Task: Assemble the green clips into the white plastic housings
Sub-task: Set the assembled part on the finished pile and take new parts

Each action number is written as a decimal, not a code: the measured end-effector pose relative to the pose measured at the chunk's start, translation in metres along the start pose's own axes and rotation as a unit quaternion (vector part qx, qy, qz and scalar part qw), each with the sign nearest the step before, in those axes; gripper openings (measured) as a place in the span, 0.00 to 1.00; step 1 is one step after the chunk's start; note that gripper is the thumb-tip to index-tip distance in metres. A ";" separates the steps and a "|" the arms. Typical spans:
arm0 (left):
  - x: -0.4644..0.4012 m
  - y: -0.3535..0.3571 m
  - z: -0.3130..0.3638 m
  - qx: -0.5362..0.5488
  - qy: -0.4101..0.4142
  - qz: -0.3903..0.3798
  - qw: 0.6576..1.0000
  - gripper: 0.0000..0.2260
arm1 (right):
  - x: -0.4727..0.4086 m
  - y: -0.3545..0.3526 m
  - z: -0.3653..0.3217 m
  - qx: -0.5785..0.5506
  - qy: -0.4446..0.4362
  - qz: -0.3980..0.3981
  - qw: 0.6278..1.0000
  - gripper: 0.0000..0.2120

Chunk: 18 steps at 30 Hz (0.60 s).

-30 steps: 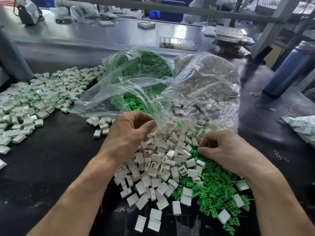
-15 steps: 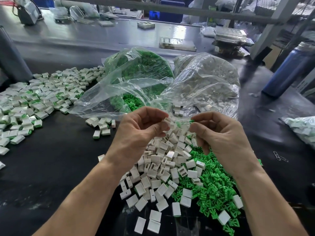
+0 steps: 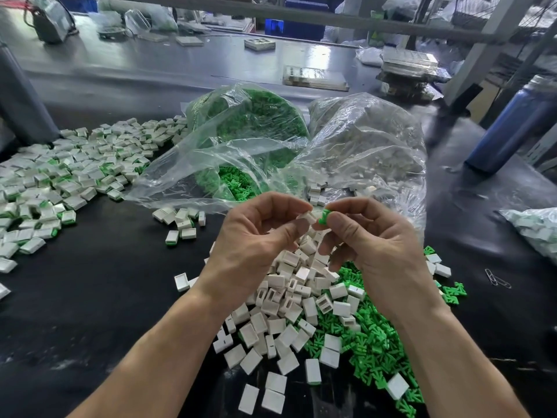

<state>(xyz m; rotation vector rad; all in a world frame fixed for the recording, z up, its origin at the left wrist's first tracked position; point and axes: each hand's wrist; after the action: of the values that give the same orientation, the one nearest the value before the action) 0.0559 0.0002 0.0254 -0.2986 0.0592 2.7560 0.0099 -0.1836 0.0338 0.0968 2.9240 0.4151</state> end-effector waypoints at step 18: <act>0.000 0.000 -0.004 0.000 0.008 0.003 1.000 0.09 | 0.004 0.009 0.001 0.032 -0.022 0.013 0.999 0.12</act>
<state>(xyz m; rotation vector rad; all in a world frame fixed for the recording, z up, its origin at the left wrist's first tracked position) 0.0563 -0.0003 0.0213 -0.3201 0.0637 2.7604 0.0067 -0.1743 0.0346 0.1520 2.8964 0.3196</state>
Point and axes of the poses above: each hand's wrist, its own x-axis away from the middle knuckle, its own y-axis out of the palm, z = x × y, and after that the axes turned 7 degrees about -x, right-handed
